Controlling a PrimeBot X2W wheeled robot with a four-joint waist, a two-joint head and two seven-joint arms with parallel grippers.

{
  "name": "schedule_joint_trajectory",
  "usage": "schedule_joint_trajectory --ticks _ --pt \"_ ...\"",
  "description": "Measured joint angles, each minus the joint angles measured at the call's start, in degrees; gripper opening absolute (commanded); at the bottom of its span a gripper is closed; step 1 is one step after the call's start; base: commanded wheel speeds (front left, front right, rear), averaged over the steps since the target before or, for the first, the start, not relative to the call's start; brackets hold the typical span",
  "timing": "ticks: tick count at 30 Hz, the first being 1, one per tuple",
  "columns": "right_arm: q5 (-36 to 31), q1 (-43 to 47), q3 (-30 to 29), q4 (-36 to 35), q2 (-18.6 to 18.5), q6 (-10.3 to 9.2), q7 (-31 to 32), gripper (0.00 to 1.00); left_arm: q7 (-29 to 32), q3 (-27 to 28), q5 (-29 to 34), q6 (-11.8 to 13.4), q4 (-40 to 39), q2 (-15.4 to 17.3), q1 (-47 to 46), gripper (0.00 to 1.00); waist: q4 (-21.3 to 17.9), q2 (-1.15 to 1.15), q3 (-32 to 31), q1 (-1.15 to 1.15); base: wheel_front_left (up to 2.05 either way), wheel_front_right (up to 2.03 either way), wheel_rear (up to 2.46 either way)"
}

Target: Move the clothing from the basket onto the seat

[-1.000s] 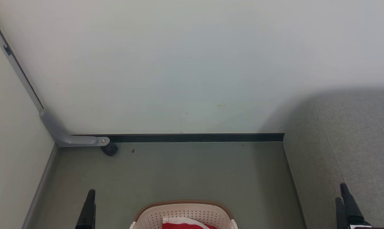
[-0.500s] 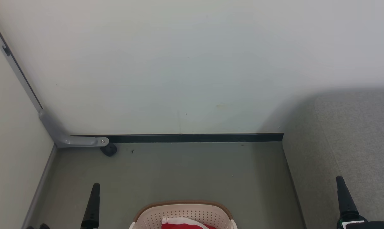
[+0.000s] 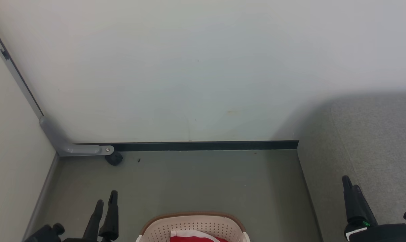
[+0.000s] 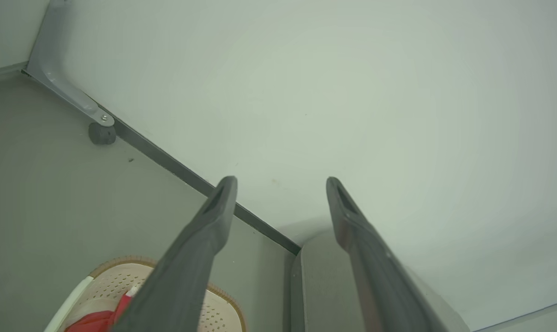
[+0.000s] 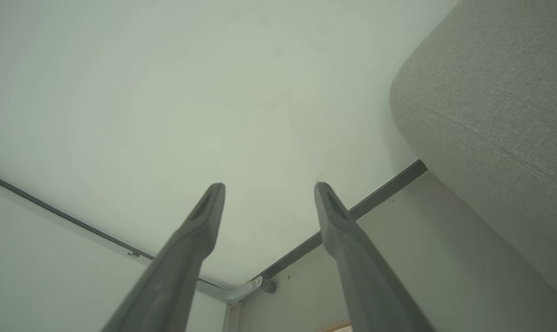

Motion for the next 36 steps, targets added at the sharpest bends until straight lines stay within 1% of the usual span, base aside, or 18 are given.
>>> schedule_joint_trajectory --ticks 9,13,14,18,20,24,28,31,36 --pt "-7.6 -1.22 2.24 1.48 -1.62 0.05 -2.23 1.0 -2.07 -2.7 10.12 2.56 0.23 1.65 -1.01 1.0 -0.1 0.0 -0.05 0.0 0.0 0.0 0.0" --pt "-12.39 -1.41 3.78 2.69 -2.78 -0.01 -2.96 1.0 -2.97 -3.87 14.38 3.67 0.22 2.35 -1.24 1.0 -0.07 0.0 -0.09 0.0 0.0 0.0 0.0" --pt "-16.14 -2.38 4.89 3.41 -3.92 -0.3 -3.53 1.0 -3.43 -4.71 17.74 4.38 0.23 3.24 -1.54 1.0 0.0 0.0 -0.09 0.0 0.0 0.0 0.0" --pt "-21.85 -3.11 7.05 3.86 -5.23 -1.51 -4.55 1.0 -4.41 -5.89 21.57 5.39 0.32 3.7 -2.14 1.0 0.13 0.0 -0.1 0.0 0.0 0.0 0.0" --pt "-25.72 -3.5 8.0 4.46 -5.66 -2.47 -5.47 1.0 -5.37 -7.51 24.88 5.66 0.83 4.11 -2.15 1.0 0.27 0.0 -0.13 0.0 0.0 0.0 0.0" --pt "-28.88 -3.54 8.23 4.86 -6.14 -3.56 -6.16 1.0 -6.22 -8.5 28.29 6.36 1.11 4.42 -2.22 1.0 0.41 0.0 -0.2 0.0 0.0 0.0 0.0" --pt "-31.63 -3.93 8.77 5.03 -6.42 -3.8 -7.0 1.0 -6.89 -9.1 31.43 7.08 1.48 4.81 -2.38 1.0 0.54 0.0 -0.27 0.0 0.0 0.0 0.0" --pt "-32.87 -4.58 8.75 5.26 -6.38 -3.87 -7.01 1.0 -6.9 -9.02 31.76 7.57 2.15 4.91 -2.42 1.0 0.59 0.0 -0.3 0.0 0.0 0.0 0.0" --pt "-33.41 -4.56 8.24 5.54 -6.02 -4.05 -7.01 1.0 -6.9 -8.34 31.87 7.58 2.29 4.82 -2.43 1.0 0.55 0.0 -0.33 0.0 0.0 0.0 0.0"
